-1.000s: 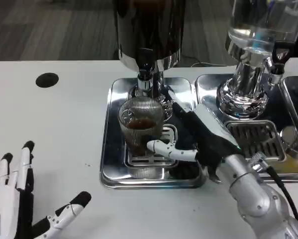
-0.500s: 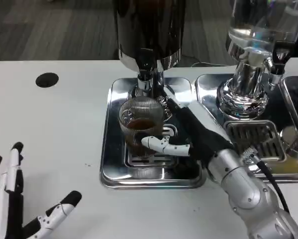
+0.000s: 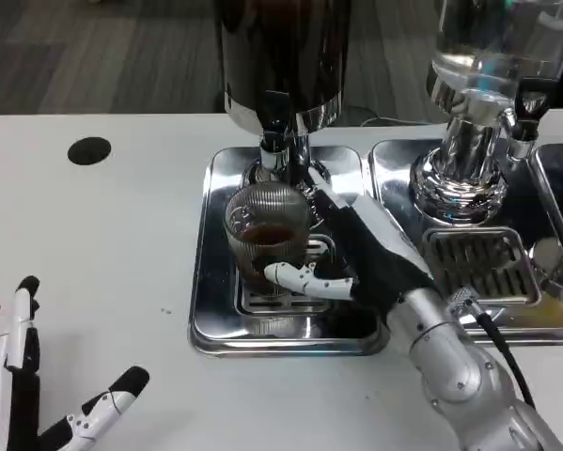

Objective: Grasp the cup under the faucet to collect the drink, then remove the cup.

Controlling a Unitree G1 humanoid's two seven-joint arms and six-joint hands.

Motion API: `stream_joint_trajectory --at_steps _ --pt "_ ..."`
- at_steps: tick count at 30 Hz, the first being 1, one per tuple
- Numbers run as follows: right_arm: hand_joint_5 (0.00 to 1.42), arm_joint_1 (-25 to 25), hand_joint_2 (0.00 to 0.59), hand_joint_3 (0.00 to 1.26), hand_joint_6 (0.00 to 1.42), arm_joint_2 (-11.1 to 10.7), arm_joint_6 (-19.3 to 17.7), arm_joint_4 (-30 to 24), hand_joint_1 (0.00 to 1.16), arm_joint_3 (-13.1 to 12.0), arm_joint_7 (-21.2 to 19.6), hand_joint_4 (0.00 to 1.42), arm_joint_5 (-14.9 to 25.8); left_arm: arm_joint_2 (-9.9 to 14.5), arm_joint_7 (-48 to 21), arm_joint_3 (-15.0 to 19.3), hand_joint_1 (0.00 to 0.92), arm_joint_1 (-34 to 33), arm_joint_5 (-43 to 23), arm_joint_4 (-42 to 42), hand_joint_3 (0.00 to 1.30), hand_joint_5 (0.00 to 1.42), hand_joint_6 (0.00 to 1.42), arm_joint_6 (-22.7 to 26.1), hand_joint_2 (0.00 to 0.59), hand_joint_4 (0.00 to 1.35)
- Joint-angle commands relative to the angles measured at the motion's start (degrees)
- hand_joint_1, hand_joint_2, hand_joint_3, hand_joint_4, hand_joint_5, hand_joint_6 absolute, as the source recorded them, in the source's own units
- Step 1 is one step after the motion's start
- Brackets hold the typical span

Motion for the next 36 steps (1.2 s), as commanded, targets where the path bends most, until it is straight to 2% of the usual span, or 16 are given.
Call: stream_joint_trajectory --at_steps 1,11,23,36 --pt "0.03 -1.08 0.187 0.0 0.13 0.81 -1.94 0.96 0.7 0.43 -1.28 0.05 0.19 0.27 0.63 0.45 0.0 -0.25 -0.55 1.02 0.0 0.0 0.0 -0.35 0.055 0.0" --pt "0.07 -2.15 0.189 0.03 0.16 1.64 -2.92 3.26 0.73 0.9 -3.14 0.11 -0.2 0.14 1.22 0.67 0.0 0.02 -0.77 1.39 0.0 0.0 0.0 -0.78 0.055 0.0" --pt "0.21 -3.46 0.186 0.27 0.25 2.67 -3.93 7.7 0.75 1.27 -6.27 0.3 -0.31 0.26 1.44 2.04 0.0 0.74 -2.12 2.04 0.01 0.0 0.0 -1.79 0.064 0.0" --pt "0.3 -2.66 0.198 0.39 0.34 2.1 -4.12 8.27 0.8 2.26 -8.11 0.42 -1.32 0.09 1.39 2.05 0.0 0.43 -2.8 2.73 0.01 0.0 0.0 -1.95 0.077 0.0"
